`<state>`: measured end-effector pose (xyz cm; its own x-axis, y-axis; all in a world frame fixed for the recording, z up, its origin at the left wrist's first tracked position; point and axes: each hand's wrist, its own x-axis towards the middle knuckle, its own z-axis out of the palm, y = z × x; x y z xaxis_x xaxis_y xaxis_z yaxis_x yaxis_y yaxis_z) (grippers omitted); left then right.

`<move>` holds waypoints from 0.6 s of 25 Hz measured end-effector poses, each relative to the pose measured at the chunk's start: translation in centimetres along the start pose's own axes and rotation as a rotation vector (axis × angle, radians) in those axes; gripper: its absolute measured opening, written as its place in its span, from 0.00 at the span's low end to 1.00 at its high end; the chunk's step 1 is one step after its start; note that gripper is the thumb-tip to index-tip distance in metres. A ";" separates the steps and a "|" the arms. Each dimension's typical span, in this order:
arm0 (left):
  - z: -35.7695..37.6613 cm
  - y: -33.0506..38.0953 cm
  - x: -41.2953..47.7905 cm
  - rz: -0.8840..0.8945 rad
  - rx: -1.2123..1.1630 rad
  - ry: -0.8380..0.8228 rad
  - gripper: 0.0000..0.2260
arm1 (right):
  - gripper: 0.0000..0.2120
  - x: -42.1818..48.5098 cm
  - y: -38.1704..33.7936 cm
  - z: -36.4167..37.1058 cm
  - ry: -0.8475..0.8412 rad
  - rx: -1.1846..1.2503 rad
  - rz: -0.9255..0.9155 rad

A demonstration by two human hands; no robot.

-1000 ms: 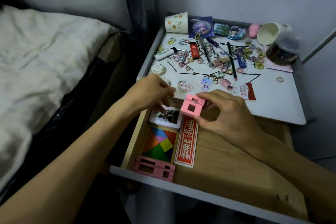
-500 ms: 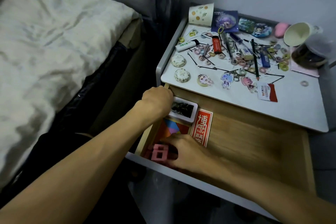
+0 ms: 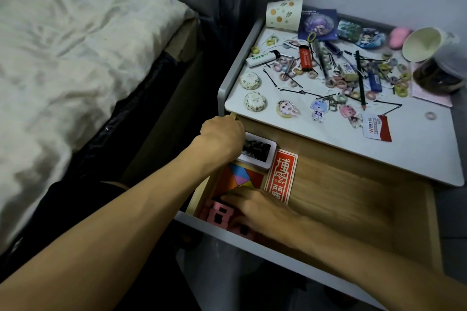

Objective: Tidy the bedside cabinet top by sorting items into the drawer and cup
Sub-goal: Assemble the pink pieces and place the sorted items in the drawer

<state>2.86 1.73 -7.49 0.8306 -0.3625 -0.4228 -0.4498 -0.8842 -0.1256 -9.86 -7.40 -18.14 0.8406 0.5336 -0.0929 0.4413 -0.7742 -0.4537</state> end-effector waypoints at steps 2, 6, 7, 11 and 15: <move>0.1 0.0 0.1 -0.004 -0.003 0.001 0.13 | 0.22 0.2 0.0 -0.1 0.030 0.025 -0.004; 0.3 0.0 0.3 -0.007 -0.019 0.019 0.13 | 0.15 0.8 -0.4 0.0 0.038 0.045 -0.037; 0.3 0.0 0.4 -0.003 -0.020 0.023 0.13 | 0.15 0.9 -0.4 0.1 0.034 0.042 -0.038; 0.4 -0.2 0.6 0.002 -0.028 0.020 0.15 | 0.17 1.0 -0.1 0.1 0.021 0.063 -0.024; 0.5 -0.3 0.8 0.010 -0.029 0.031 0.16 | 0.21 0.9 0.2 0.0 0.001 0.100 0.016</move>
<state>3.46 1.82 -8.28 0.8360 -0.3796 -0.3962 -0.4487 -0.8886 -0.0952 -9.01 -7.02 -18.34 0.8476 0.5211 -0.1003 0.3942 -0.7448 -0.5384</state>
